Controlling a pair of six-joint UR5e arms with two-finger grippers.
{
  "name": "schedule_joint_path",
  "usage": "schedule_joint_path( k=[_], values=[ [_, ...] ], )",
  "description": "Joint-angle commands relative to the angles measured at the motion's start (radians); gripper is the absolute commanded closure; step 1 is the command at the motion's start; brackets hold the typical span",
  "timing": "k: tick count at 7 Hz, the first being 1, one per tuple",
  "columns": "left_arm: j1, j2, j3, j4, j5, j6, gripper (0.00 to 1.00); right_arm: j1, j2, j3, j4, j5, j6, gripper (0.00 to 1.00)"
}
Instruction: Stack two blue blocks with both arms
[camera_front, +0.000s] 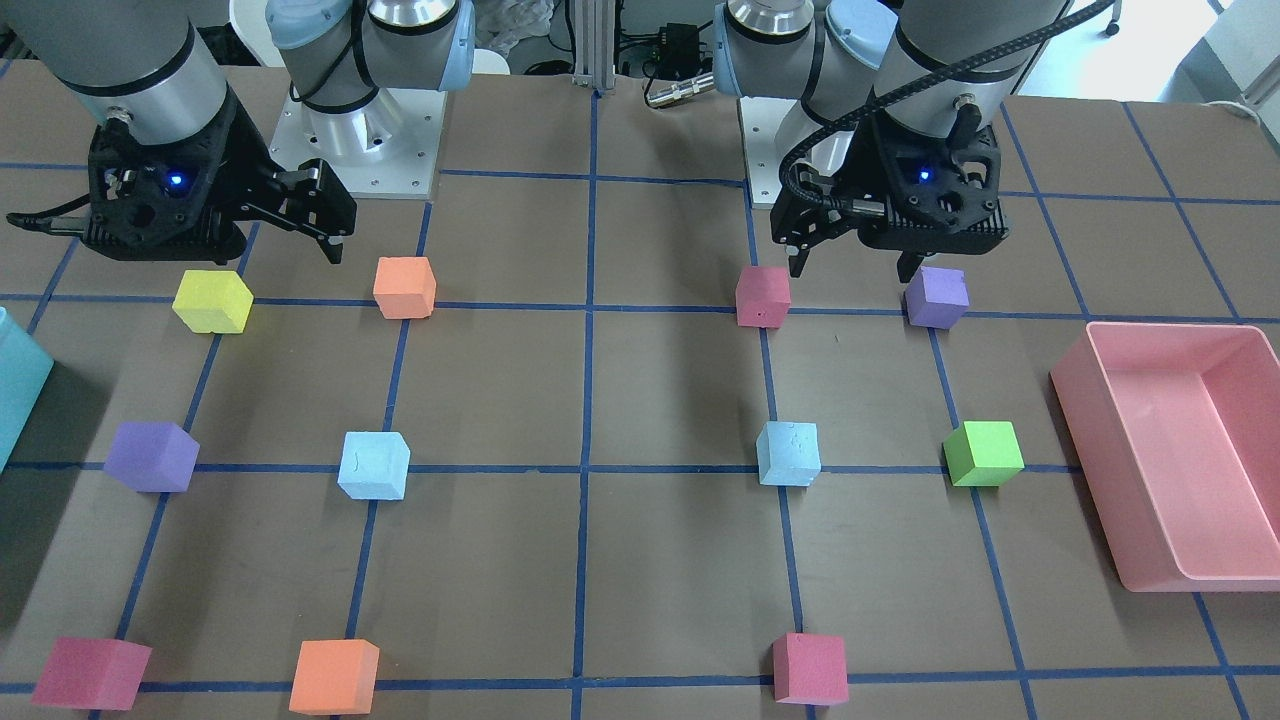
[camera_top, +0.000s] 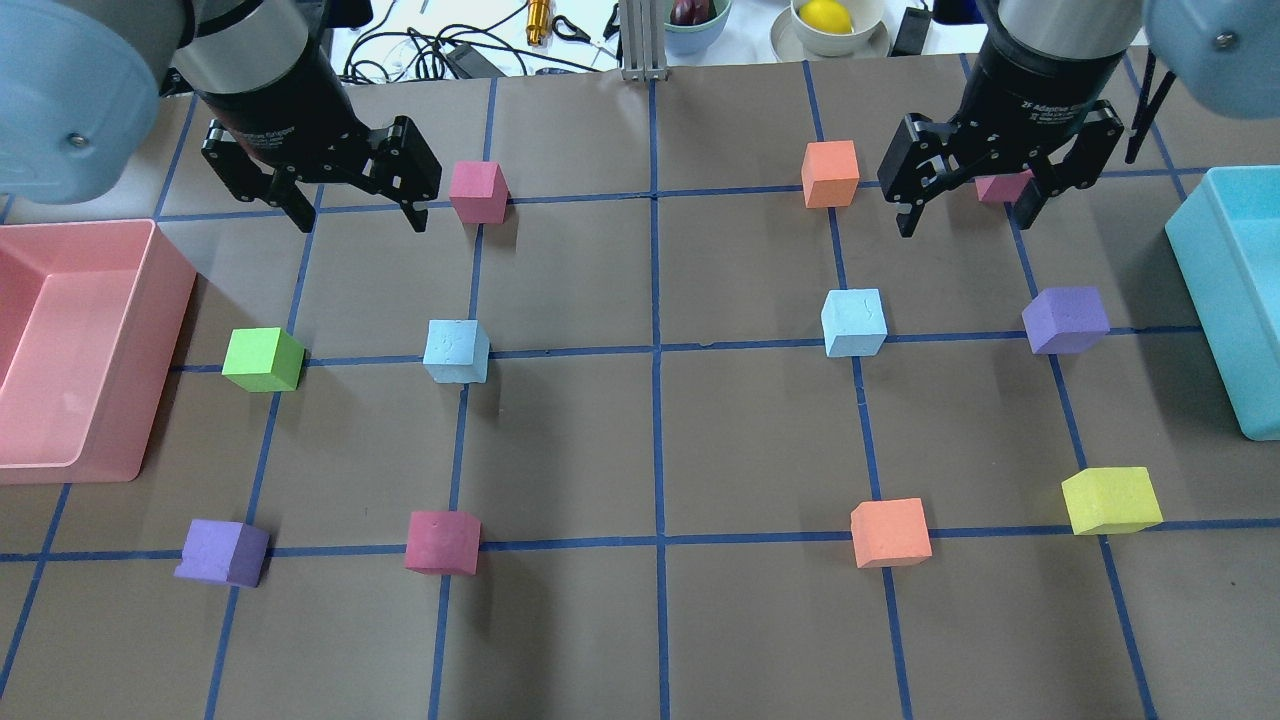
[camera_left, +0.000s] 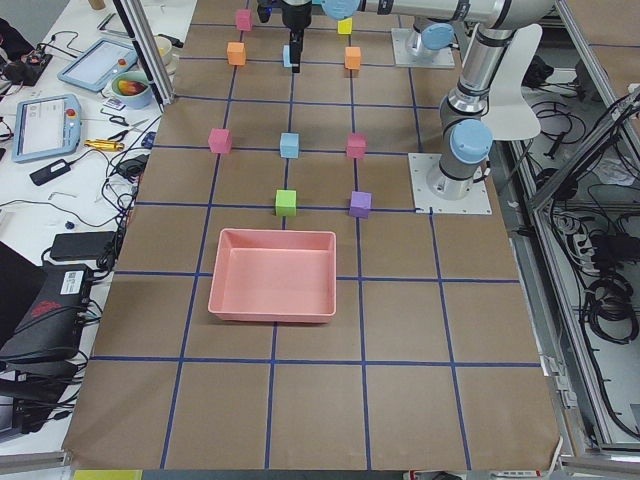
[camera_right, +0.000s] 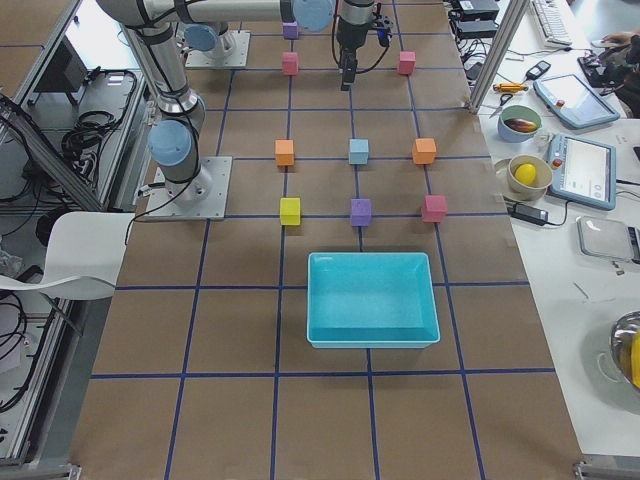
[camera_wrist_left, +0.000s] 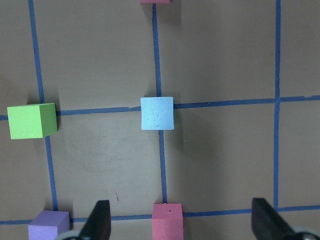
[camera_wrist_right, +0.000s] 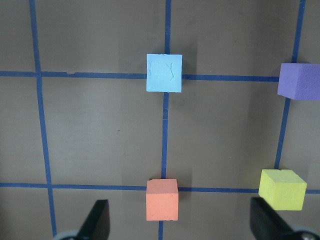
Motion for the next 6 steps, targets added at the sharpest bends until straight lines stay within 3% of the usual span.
schedule_joint_path(
  k=[1, 4, 6],
  values=[
    [0.000, 0.001, 0.000, 0.000, 0.000, 0.000, 0.00, -0.001, 0.000, 0.000, 0.000, 0.001, -0.001, 0.00],
    [-0.002, -0.001, 0.000, 0.000, 0.000, 0.000, 0.00, 0.001, 0.008, 0.000, -0.020, 0.003, 0.003, 0.00],
    [-0.002, 0.001, 0.000, 0.002, 0.000, -0.001, 0.00, -0.001, 0.122, 0.032, -0.217, 0.015, 0.006, 0.00]
  ],
)
